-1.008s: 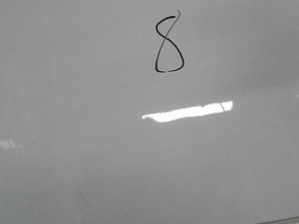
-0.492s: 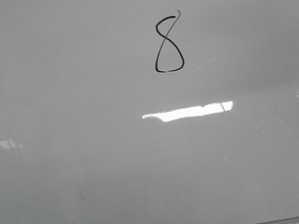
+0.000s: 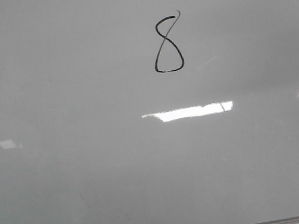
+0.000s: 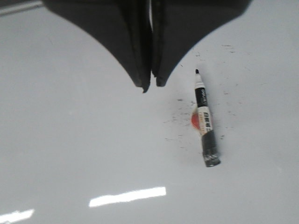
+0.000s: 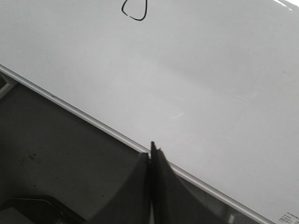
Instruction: Write number 8 on whiteboard
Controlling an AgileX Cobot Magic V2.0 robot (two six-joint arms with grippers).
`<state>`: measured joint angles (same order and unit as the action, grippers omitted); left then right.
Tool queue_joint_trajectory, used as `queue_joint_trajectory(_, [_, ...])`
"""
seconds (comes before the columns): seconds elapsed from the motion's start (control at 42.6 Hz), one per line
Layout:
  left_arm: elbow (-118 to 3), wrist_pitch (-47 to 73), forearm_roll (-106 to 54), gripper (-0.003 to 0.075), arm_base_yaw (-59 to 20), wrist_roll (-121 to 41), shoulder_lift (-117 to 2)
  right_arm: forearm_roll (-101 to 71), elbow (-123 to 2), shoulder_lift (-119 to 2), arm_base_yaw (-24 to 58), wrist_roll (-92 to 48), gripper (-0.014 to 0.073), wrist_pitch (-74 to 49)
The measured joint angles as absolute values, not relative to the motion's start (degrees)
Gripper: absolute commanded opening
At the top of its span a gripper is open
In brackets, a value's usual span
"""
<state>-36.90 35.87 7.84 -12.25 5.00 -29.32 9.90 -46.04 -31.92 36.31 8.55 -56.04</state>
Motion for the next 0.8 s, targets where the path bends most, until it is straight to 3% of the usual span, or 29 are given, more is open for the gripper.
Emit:
queue_joint_trajectory(0.188, [-21.9, 21.2, 5.7, -0.0021, -4.6, 5.0, -17.3, 9.9, -46.0, -31.9, 36.3, 8.6, -0.0070, -56.4])
queue_joint_trajectory(0.422, [-6.9, 12.5, 2.9, -0.0021, 1.0, 5.0, -4.6, 9.9, -46.0, -31.9, 36.3, 8.6, -0.0070, -56.5])
queue_joint_trajectory(0.61, [0.4, 7.6, 2.5, -0.0021, 1.5, 5.0, -0.1, 9.9, -46.0, -31.9, 36.3, 8.6, -0.0070, -56.5])
queue_joint_trajectory(0.797, [0.4, 4.3, 2.5, -0.0021, 1.5, 4.9, 0.4, 9.9, -46.0, -31.9, 36.3, 8.6, -0.0070, -56.6])
